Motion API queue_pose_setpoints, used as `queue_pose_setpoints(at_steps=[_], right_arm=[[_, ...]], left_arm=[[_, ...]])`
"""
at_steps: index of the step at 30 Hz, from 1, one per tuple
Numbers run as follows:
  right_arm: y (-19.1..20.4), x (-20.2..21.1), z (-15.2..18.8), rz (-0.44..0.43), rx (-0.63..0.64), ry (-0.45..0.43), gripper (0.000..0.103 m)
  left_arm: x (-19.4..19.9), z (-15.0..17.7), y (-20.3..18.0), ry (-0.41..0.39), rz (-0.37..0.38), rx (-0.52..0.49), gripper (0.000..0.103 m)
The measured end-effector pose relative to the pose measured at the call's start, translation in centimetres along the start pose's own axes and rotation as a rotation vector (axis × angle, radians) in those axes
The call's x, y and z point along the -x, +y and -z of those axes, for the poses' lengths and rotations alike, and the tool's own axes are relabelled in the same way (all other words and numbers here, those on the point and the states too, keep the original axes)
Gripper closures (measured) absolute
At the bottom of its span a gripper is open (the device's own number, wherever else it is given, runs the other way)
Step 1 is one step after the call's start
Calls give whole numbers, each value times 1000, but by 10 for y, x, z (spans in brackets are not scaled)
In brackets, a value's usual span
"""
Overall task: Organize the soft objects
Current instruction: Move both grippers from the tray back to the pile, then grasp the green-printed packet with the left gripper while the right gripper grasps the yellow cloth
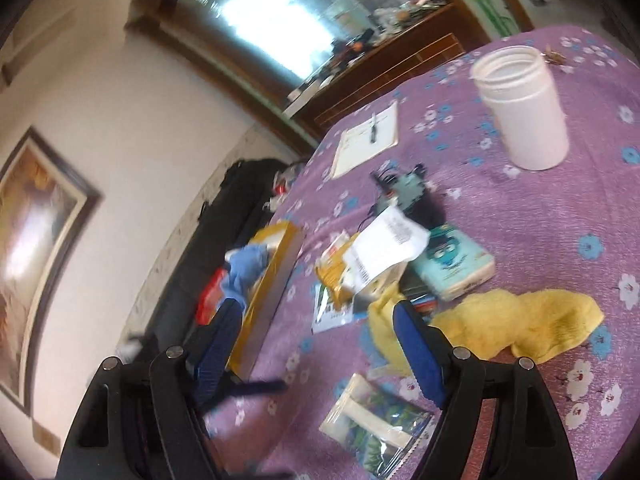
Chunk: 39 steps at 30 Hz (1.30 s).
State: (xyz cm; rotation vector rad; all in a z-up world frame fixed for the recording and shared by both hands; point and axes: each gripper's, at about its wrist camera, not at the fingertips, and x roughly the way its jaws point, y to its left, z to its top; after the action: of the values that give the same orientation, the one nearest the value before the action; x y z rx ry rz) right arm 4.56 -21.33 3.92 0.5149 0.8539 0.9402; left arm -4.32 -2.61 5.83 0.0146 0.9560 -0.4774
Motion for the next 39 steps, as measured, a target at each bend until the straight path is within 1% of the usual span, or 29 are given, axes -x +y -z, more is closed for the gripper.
queue_pose_setpoints(at_steps=[1,2,4,6,7,8,9,10,11,13,15,16,18,20,21,22,23,24,27,28,29,30,32,34,36,37,38,39], right_arm=[[-3,3,-1,-8,-16,-9,21],[-6,6,-1,-15,-33,-18,21],[-15,12,-5,-18,-58,-31,21],[-19,10,-8,-18,-81,-34,21],[-21,11,-8,-21,-92,-36,21],[-23,10,-9,-23,-101,-37,21],[-24,10,-8,-27,-105,-37,21],[-24,11,-8,-28,-105,-37,21],[-24,12,-8,-28,-103,-40,20],[-22,14,-8,-27,-94,-44,21],[-23,15,-8,-21,-93,-49,21],[-24,15,-8,-17,-94,-51,21],[-26,17,-9,-11,-99,-53,21],[-30,17,-9,-7,-111,-57,21],[-32,18,-9,-3,-115,-55,21],[-33,18,-9,2,-120,-58,21],[-35,19,-10,7,-127,-64,21],[-36,20,-10,13,-133,-68,21],[-38,21,-10,43,-143,-68,20],[-38,20,-10,67,-142,-63,20],[-38,19,-9,105,-140,-57,20],[-40,18,-9,131,-142,-53,20],[-45,17,-7,184,-166,-40,20],[-50,18,-7,235,-195,-41,20],[-49,22,-7,296,-186,-54,20],[-50,23,-6,319,-191,-56,20],[-52,21,-5,322,-198,-45,20],[-56,19,-2,306,-220,-25,21]], left_arm=[[-6,-2,-8,11,-14,-52,9],[-15,-5,-19,31,-40,-142,9],[-26,-6,-32,67,-76,-264,9],[-32,-6,-40,123,-15,-386,9],[-35,-6,-43,140,-15,-432,9],[-40,-7,-44,165,-32,-492,9],[-44,-7,-46,191,-26,-530,9],[-48,-7,-47,204,-37,-571,9],[-52,-8,-45,206,-56,-595,9],[-59,-11,-43,242,-12,-610,9],[-66,-16,-39,257,8,-622,9],[-71,-18,-38,275,30,-622,9],[-79,-18,-36,284,45,-615,10],[-92,-24,-27,295,92,-541,9],[-93,-25,-25,278,91,-516,11],[-93,-24,-25,271,77,-510,14],[-91,-22,-24,261,62,-491,22],[-87,-19,-23,245,42,-453,24],[-79,-7,-18,191,-55,-335,26],[-74,-2,-15,170,-72,-305,29],[-65,3,-11,130,-87,-257,30],[-61,5,-7,117,-93,-215,31],[-49,10,12,81,-106,-108,32],[-42,14,32,32,-166,-36,32],[-35,12,56,-30,-203,72,32],[-32,13,66,-60,-208,122,32],[-28,14,78,-90,-197,175,32],[-27,15,88,-120,-177,226,32]])
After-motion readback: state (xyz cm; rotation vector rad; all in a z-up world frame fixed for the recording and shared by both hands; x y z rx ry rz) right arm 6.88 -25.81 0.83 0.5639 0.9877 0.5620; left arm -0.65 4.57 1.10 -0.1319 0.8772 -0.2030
